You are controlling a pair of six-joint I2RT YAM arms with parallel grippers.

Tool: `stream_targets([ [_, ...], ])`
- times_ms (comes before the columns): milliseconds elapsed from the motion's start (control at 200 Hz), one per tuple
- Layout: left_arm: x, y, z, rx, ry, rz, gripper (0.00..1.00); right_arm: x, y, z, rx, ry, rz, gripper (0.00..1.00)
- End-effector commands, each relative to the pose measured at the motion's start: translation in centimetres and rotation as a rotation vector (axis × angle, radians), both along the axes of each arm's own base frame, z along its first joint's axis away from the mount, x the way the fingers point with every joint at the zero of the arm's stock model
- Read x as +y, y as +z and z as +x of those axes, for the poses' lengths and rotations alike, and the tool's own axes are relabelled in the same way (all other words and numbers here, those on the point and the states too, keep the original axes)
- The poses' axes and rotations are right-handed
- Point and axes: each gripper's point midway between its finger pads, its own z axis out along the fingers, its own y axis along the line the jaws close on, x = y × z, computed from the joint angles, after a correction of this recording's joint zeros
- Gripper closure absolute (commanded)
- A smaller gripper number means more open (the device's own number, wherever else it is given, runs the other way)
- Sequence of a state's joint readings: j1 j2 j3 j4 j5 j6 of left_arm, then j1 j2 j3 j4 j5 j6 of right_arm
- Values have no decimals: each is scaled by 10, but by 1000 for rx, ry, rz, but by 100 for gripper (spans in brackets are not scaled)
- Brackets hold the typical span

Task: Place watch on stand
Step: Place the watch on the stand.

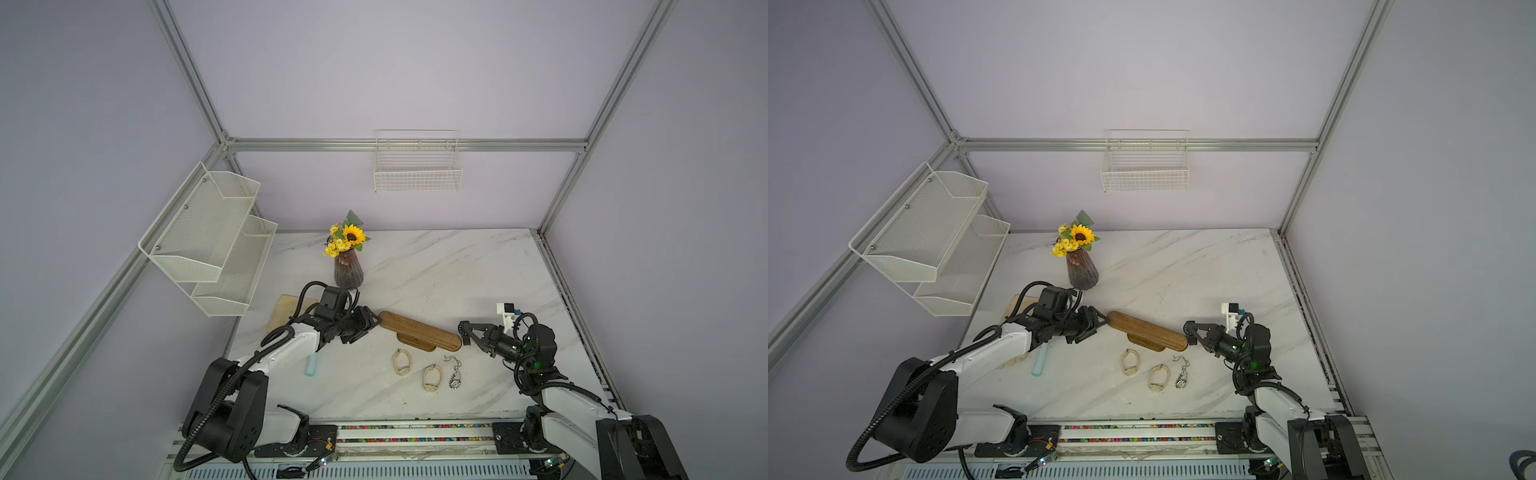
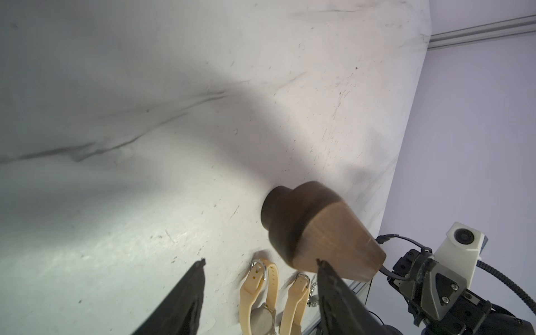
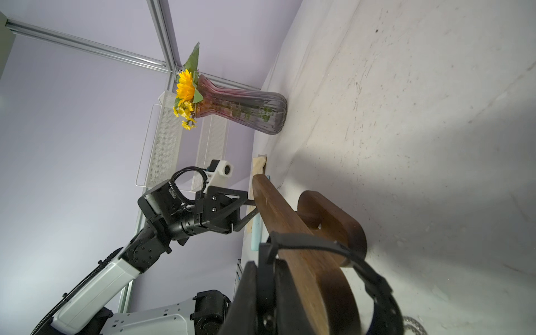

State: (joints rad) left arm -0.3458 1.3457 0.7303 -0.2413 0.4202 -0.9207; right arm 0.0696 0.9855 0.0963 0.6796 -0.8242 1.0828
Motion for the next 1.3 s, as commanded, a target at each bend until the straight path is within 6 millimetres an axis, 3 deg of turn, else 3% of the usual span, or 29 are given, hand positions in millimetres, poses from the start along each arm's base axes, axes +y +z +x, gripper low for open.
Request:
stream_targets([
  [0,-4,40,33,-141,-5,-21,29,-1,-5,-4,14,-8,-17,100],
  [155,-15,54,47,-173,-30,-76,17,-1,-7,-5,25,-7,-20,100],
  [180,-18,41,48,-136,-38,-74,16,-1,-8,-5,28,-7,-20,100],
  [240,-22,34,48,-111,-48,-94,16,-1,-8,-5,26,-10,-24,100],
  [355,-31,14,42,-56,-58,-158,30,-2,-8,-4,28,-11,-28,100],
  [510,-34,-3,32,-12,-45,-210,36,-1,-7,-3,31,-5,-31,100],
  [935,-31,-1,23,-28,-43,-227,54,1,-8,-2,40,11,-41,100],
  [1295,-29,-12,11,17,-32,-235,57,2,1,1,21,15,-26,100],
])
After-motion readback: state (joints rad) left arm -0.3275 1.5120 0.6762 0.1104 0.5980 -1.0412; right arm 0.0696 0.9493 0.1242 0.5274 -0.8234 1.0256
